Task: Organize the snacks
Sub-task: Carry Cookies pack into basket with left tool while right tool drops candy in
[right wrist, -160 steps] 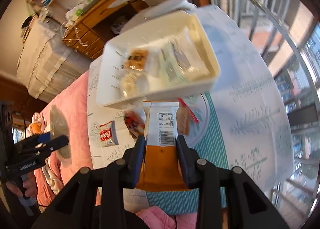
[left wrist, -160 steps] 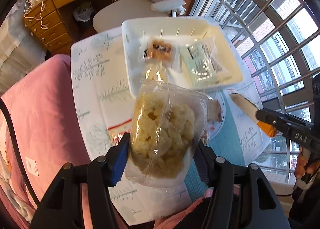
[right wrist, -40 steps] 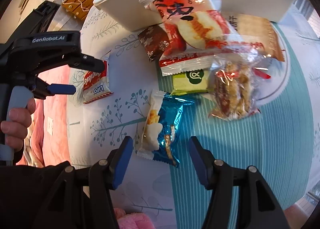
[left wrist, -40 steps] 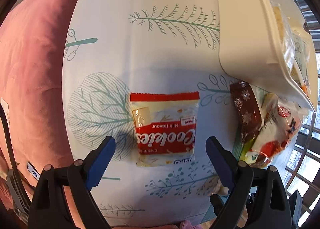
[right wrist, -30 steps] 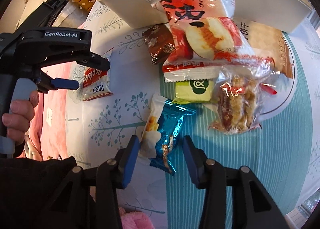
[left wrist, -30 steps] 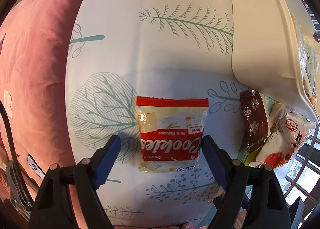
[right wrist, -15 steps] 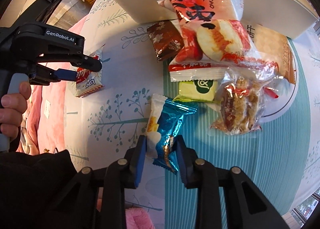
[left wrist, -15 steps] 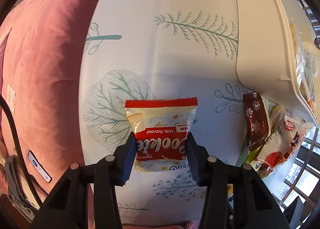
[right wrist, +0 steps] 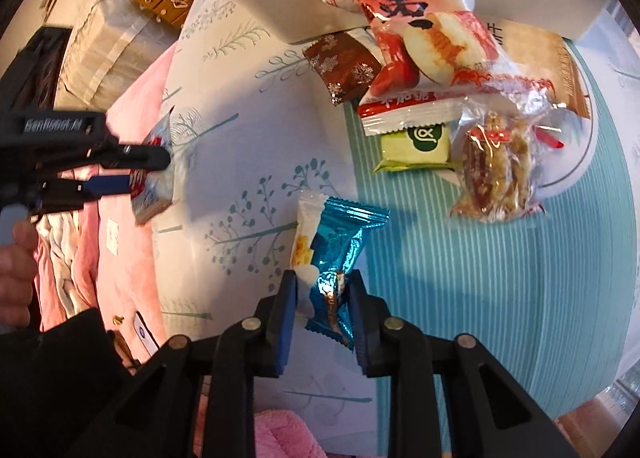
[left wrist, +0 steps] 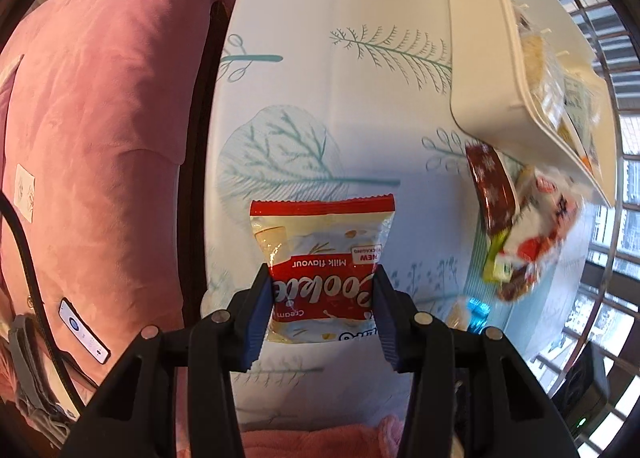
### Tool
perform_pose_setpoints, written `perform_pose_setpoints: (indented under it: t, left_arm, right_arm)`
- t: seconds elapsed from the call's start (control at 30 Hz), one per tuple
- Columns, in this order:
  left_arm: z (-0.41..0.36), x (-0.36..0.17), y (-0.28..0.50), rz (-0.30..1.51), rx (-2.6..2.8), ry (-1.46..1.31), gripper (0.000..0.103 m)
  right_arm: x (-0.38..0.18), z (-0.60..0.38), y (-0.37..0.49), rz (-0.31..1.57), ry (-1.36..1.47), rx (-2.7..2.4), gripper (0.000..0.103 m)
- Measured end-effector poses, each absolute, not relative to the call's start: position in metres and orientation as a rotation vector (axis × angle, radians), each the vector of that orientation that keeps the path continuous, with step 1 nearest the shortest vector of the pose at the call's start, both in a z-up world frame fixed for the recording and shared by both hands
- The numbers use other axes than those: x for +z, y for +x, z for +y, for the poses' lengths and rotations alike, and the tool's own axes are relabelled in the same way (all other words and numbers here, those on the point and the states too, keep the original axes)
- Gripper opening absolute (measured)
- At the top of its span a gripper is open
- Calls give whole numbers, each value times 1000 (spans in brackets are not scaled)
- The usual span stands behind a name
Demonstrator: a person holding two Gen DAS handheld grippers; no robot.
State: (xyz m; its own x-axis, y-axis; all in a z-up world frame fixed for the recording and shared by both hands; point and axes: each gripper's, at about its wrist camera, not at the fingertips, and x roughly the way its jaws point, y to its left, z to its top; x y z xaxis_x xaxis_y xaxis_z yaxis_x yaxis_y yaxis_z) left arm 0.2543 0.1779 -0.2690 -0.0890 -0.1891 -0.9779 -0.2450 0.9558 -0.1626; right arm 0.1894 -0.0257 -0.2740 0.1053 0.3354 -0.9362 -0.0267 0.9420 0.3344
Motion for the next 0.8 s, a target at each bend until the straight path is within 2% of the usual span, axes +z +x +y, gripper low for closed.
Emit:
perform_pose_setpoints:
  t: [0.53,0.8]
  left_arm:
    - [179,-216,213,1682,-68,-287,45]
    - [151,-174,208,1636,-94,-316,45]
  right_arm:
    - [-209,-72,151,1228,337,107,25]
    - [-176,-121,173,1141,362,89,25]
